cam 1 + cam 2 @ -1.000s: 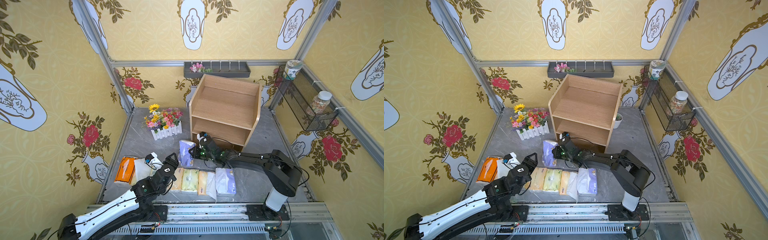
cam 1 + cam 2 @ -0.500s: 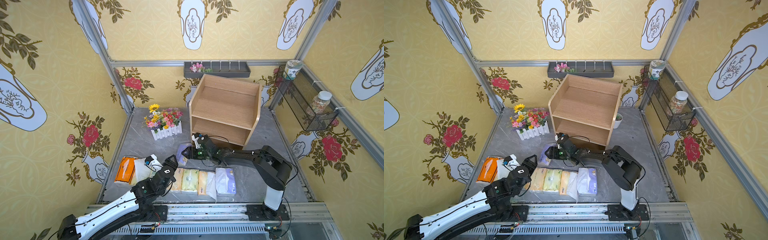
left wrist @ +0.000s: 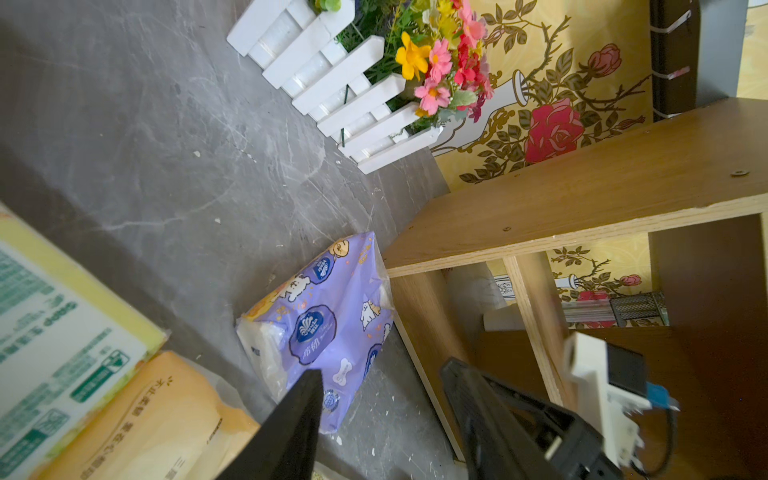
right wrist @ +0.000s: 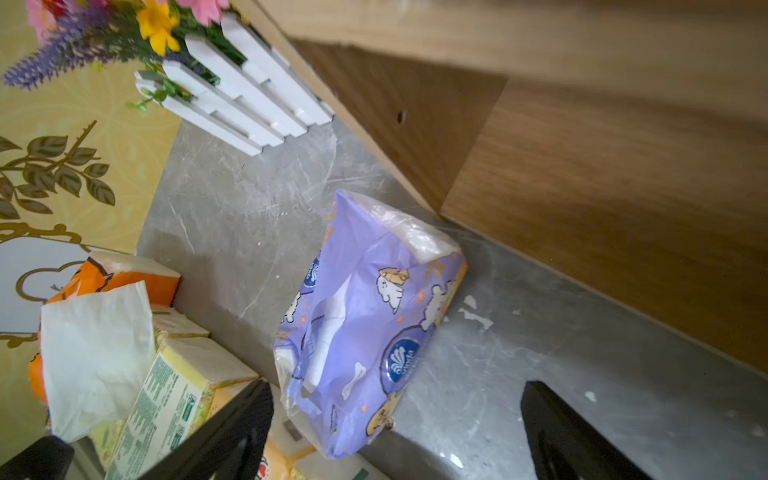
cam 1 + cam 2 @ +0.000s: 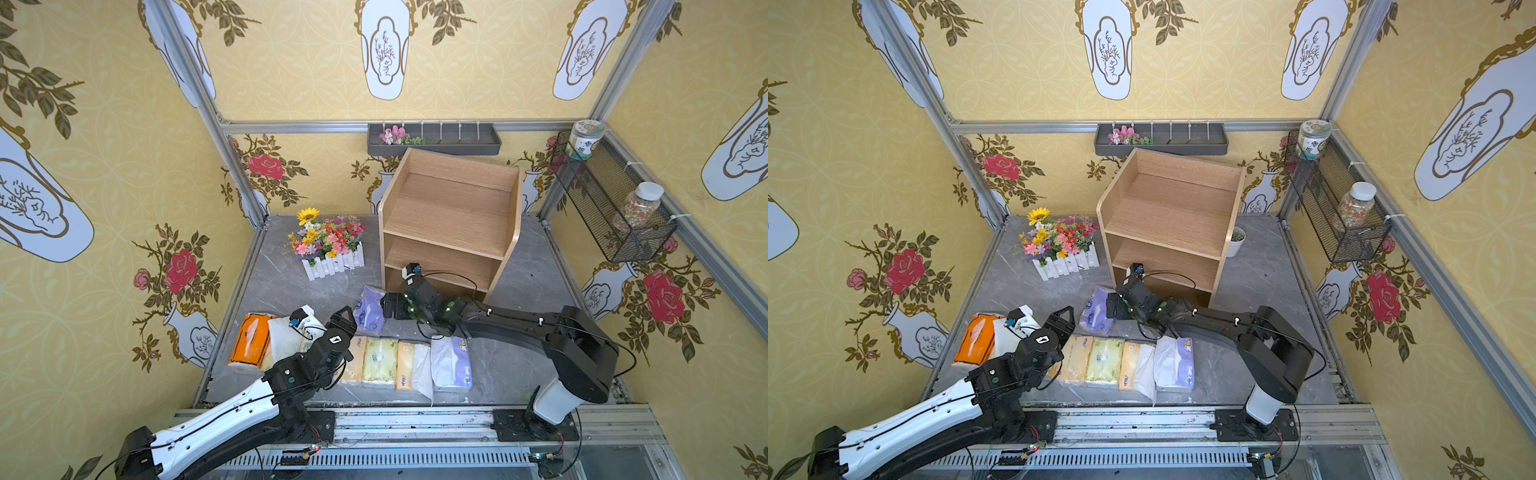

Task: Remove the tissue boxes from the shelf
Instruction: Place the box of tissues at the center of the board, then reset both arms

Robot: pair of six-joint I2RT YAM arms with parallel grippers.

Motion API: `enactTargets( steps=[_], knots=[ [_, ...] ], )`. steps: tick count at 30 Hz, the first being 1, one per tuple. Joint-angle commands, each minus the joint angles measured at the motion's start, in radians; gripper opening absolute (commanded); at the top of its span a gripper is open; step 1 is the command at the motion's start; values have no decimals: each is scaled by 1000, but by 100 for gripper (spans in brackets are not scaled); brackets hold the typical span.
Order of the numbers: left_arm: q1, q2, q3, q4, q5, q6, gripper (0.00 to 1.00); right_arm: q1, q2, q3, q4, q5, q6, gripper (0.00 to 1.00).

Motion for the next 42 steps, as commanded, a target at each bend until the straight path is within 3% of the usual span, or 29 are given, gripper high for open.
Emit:
enactTargets(
  steps=[1,8,18,25,28,31,36,42],
  knots=[
    [22,0,17,41,-21,85,65,25,-91,-28,-52,79,-46,97],
    [71,10,71,62,-35,253,89,52,-413,-148,-342,119,-37,97],
    [104,48,37,172,26,245,92,48,-733,-201,-865,288,170,97],
    [111,98,44,242,43,270,93,22,-721,-186,-1149,495,463,98],
    [134,111,49,273,63,319,95,-40,-703,-185,-1120,514,452,97],
    [195,126,54,293,130,345,96,-171,-731,-209,-1017,487,381,97],
    [313,135,44,332,229,383,97,-437,-789,-256,-819,400,229,97],
    [437,136,-6,372,311,393,97,-679,-737,-289,-546,345,1,97]
  ],
)
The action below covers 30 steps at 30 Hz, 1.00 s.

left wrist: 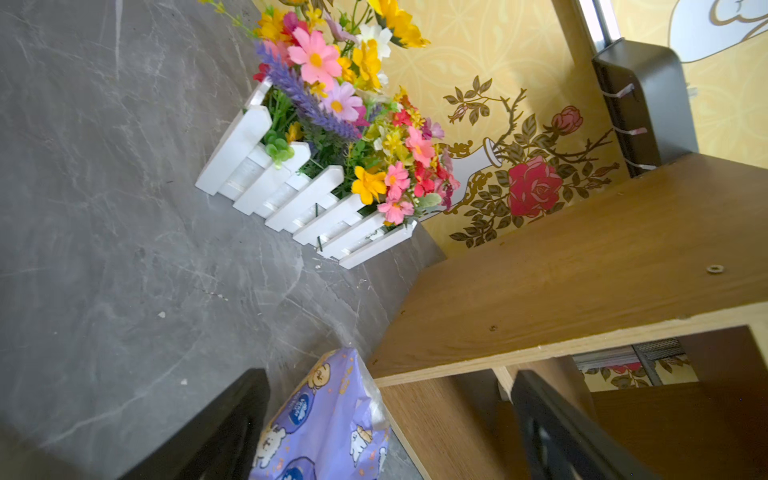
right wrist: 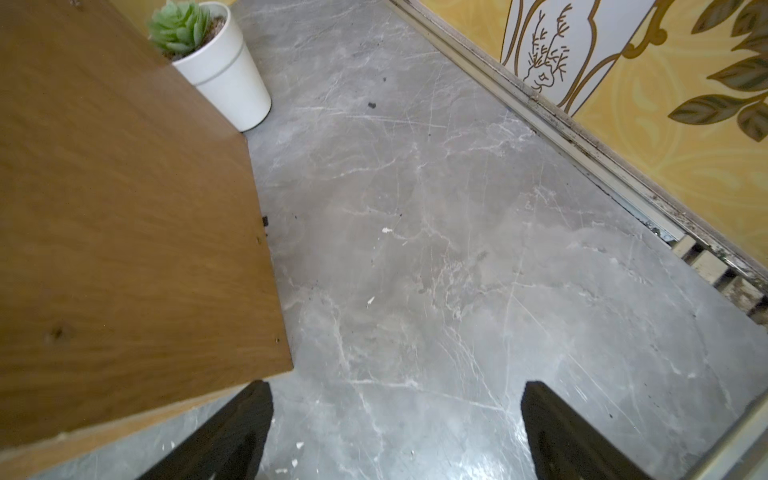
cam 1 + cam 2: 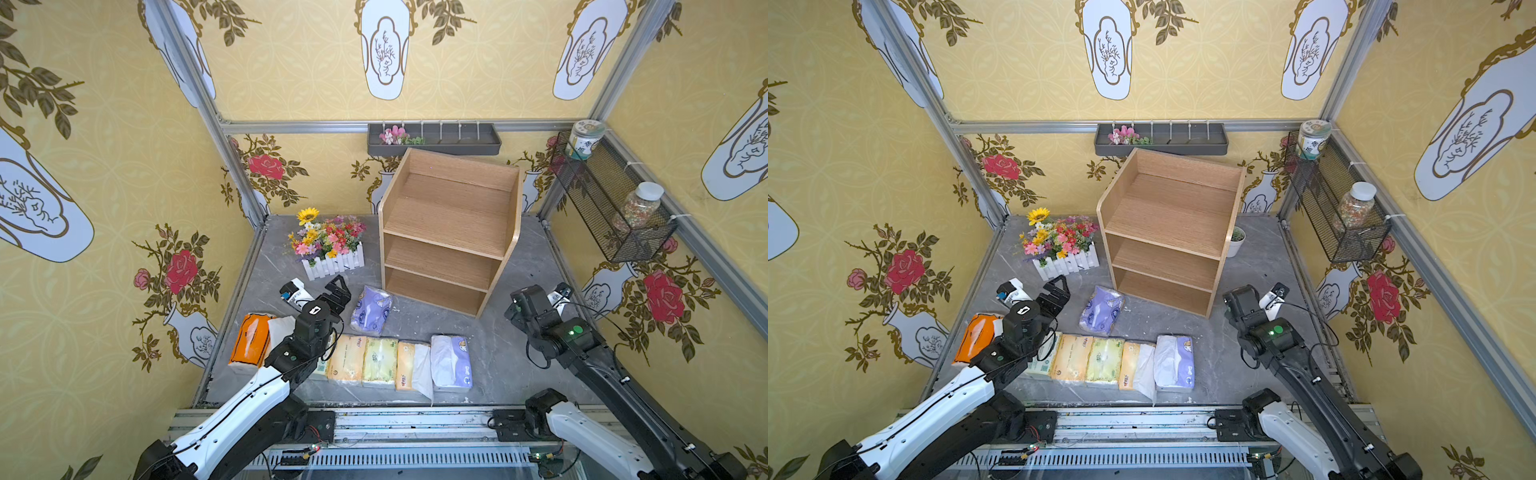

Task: Remove the tissue boxes from the shelf
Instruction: Reset both arms

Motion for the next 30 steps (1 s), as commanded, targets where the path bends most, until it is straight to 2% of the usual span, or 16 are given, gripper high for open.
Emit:
enactTargets(
  steps=[1,5,7,10,15,19,23,25,26,27,28,30],
  knots=[
    [46,0,-27,52,61,27,97,-103,34,-39,265,-30,-194,97],
    [69,-3,-41,58,75,55,97,-274,137,-99,470,-144,-307,97],
    [69,-9,-41,46,70,67,97,-318,198,-115,563,-174,-357,97],
    [98,-19,-53,57,39,89,97,-326,280,-147,733,-141,-461,97],
    [103,13,-86,122,-30,104,98,-314,400,-297,1181,-129,-678,97],
    [105,59,-113,205,-96,119,100,-322,466,-245,1156,-212,-713,97],
    [109,117,-107,275,-135,190,100,-311,458,-334,1262,-214,-729,97],
    [110,146,-107,326,-137,256,100,-307,480,-359,1306,-181,-717,97],
    [112,162,-113,364,-141,274,100,-288,486,-339,1258,-124,-699,97],
    [112,175,-126,412,-153,289,100,-275,499,-341,1288,-91,-703,97],
    [112,190,-149,487,-168,323,100,-257,538,-371,1393,-66,-724,97],
    [111,212,-195,638,-191,393,100,-193,564,-346,1373,29,-746,97]
  ],
)
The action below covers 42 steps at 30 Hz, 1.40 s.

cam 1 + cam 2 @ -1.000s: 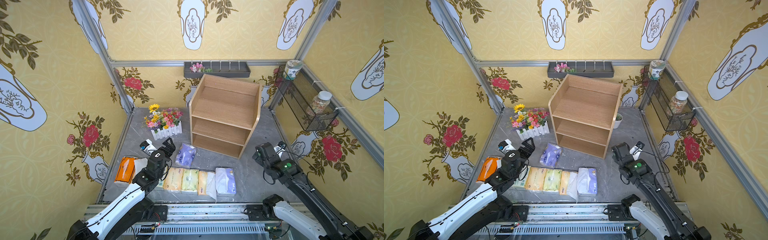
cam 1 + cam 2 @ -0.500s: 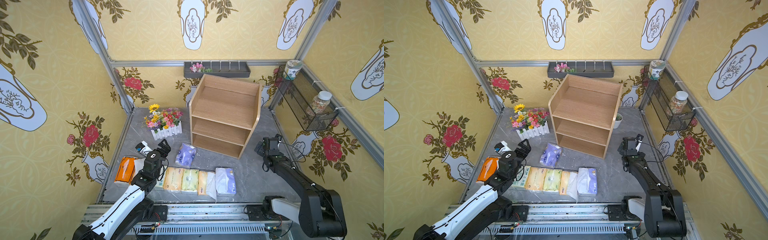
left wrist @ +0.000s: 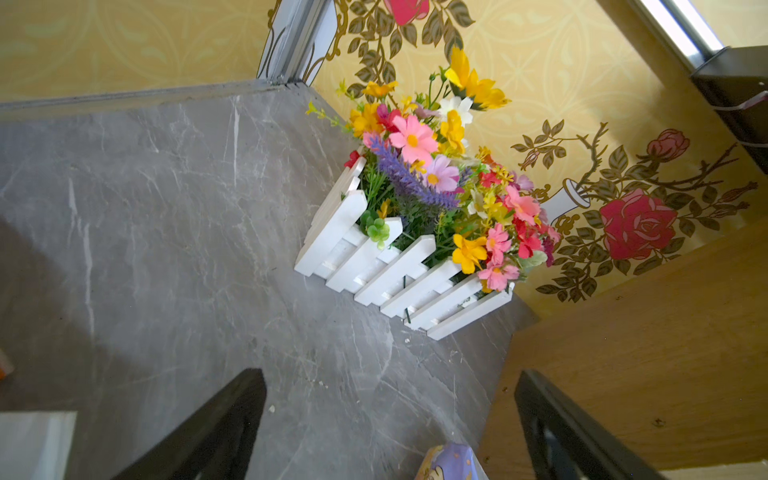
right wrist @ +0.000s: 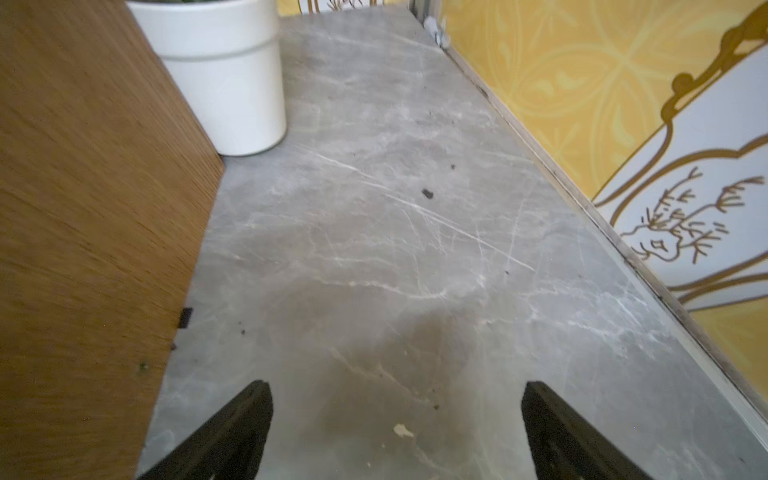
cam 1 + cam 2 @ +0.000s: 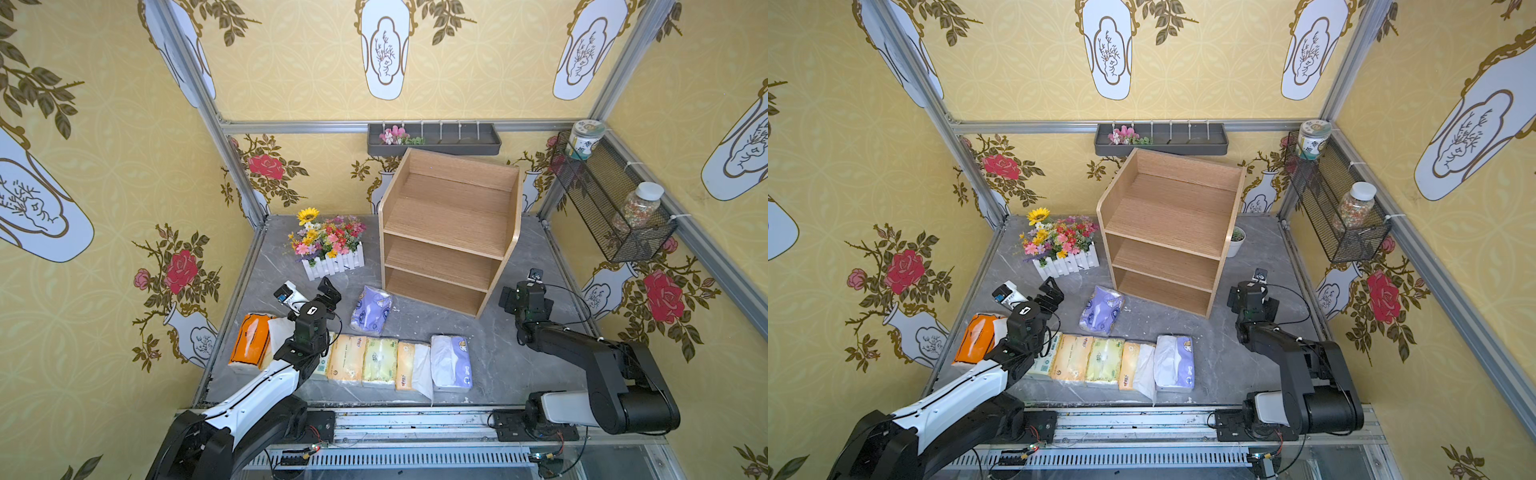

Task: Remove the tissue boxes from the shelf
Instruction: Reset both arms

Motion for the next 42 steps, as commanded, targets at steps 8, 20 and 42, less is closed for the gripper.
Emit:
enactTargets(
  steps=[8,20,42],
  knots=[
    [61,70,-6,300,7,438,100,66,37,-3,163,79,-87,97],
    [298,88,65,129,244,561,100,10,34,2,153,-196,-142,97],
    [453,333,-212,722,493,597,100,-32,29,-173,453,-196,-101,97]
  ],
)
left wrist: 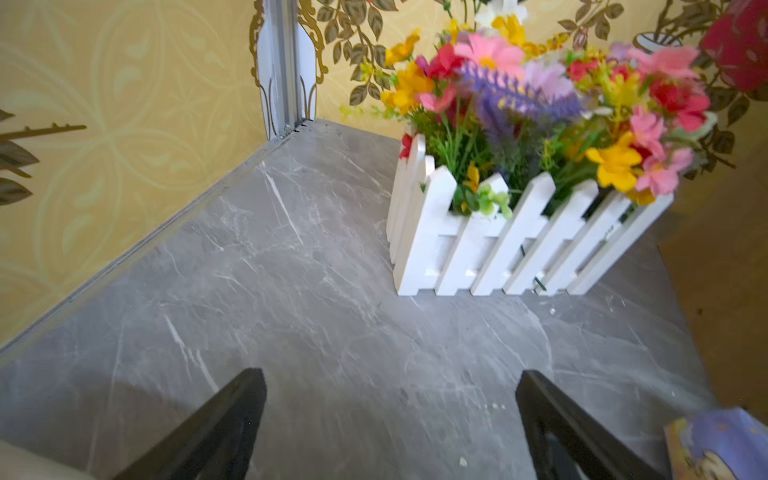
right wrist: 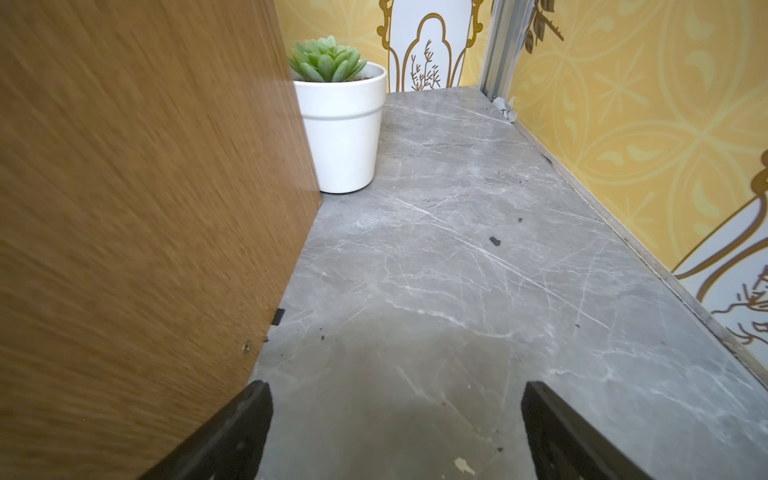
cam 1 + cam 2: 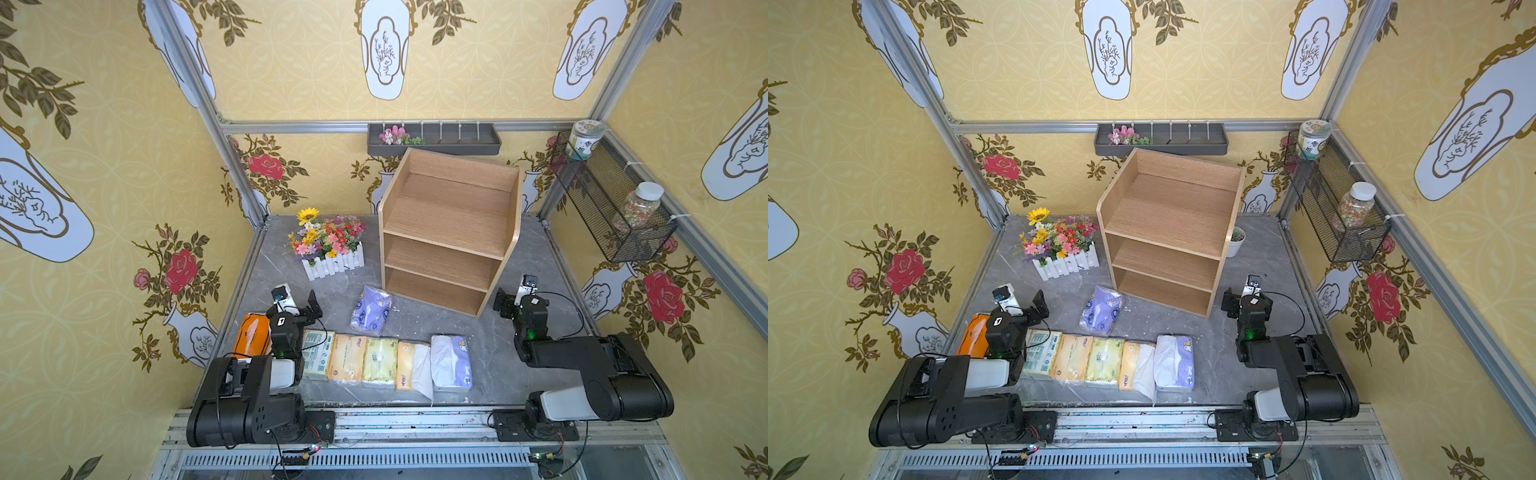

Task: Remove the tissue boxes from the shelf
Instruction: Reset both arms

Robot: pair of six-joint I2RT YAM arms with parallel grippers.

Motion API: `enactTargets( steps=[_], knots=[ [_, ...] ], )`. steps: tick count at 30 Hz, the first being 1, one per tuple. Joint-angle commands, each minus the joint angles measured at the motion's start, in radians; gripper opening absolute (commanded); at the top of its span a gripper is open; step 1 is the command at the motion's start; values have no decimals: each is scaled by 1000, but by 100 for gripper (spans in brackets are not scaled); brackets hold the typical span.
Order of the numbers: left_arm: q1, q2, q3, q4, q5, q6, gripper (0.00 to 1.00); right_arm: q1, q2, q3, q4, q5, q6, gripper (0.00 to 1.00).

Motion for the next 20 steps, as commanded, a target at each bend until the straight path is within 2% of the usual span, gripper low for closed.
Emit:
enactTargets(
  steps=[1,3,20],
  knots=[
    [1,-15,-21,137,-70,-31,100,4,2,5,19,5,-1,97],
    [2,-10,-27,156,-154,-67,100,5,2,5,20,7,-4,97],
    [1,11,0,135,-154,-58,100,9,5,8,18,2,-8,97]
  ],
)
